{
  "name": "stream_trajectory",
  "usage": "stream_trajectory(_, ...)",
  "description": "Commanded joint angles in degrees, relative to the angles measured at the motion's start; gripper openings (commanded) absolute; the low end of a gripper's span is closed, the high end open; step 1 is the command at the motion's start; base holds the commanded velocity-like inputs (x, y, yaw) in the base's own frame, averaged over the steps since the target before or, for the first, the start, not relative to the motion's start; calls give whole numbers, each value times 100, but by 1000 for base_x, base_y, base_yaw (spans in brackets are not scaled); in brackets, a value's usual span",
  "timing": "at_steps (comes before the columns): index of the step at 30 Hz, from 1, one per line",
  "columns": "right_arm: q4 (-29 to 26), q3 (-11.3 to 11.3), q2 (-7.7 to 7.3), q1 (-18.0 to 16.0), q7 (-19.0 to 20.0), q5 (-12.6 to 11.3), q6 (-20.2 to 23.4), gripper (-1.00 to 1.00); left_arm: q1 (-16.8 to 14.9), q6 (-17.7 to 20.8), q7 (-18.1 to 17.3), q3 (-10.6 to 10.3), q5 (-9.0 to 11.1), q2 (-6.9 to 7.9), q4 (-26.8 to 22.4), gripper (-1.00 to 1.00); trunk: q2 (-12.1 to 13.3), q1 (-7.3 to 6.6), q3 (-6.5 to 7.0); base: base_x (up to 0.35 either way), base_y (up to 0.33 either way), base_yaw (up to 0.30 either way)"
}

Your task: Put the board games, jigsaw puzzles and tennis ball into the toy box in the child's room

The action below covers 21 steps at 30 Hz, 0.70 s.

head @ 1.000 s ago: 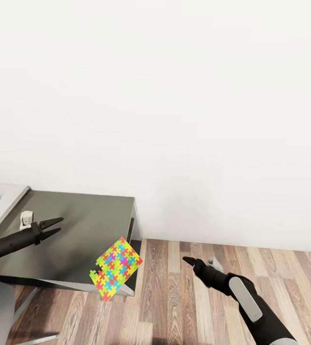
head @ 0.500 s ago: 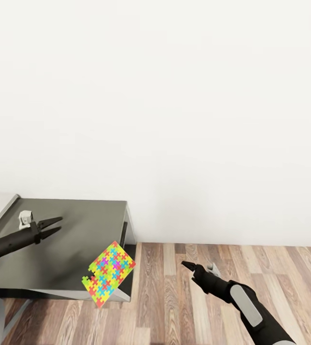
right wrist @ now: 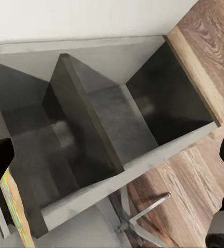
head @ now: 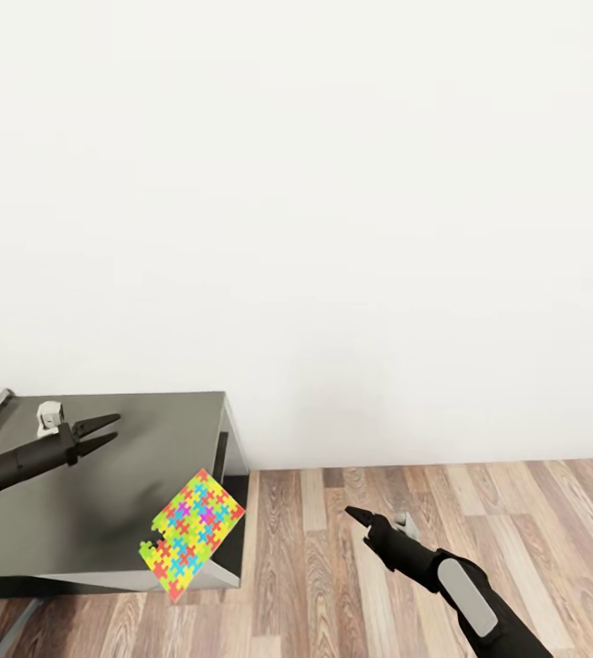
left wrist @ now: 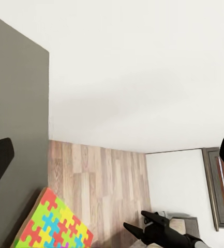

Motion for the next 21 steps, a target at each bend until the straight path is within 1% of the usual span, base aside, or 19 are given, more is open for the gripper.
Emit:
stream_trajectory(1,14,21,-4,-3,-7,-21,-62,100,-3,47,-11,2,11,1,0,100,-9,3,0,0,0,-64)
stream_trajectory(7,42,38,-5,-7,-47,-14,-174,100,-3,49,-11,2,11,1,0,100,-9,3,25,0,0,-23)
stream_trajectory(9,46,67,-2,-9,-56,19,-184,100,-3,49,-11,2,11,1,0,100,-9,3,27,0,0,-4)
stream_trajectory(14,48,90,1,-10,-54,192,-179,100,-3,52,-16,2,11,1,0,100,-9,3,28,0,9,-1)
stream_trajectory(18,48,95,8,-10,-53,257,-188,100,-3,54,-31,2,11,20,0,100,-9,3,28,0,173,0)
stream_trajectory(21,48,95,4,-10,-50,262,-190,100,-3,55,-69,2,11,24,0,100,-9,3,30,0,160,0)
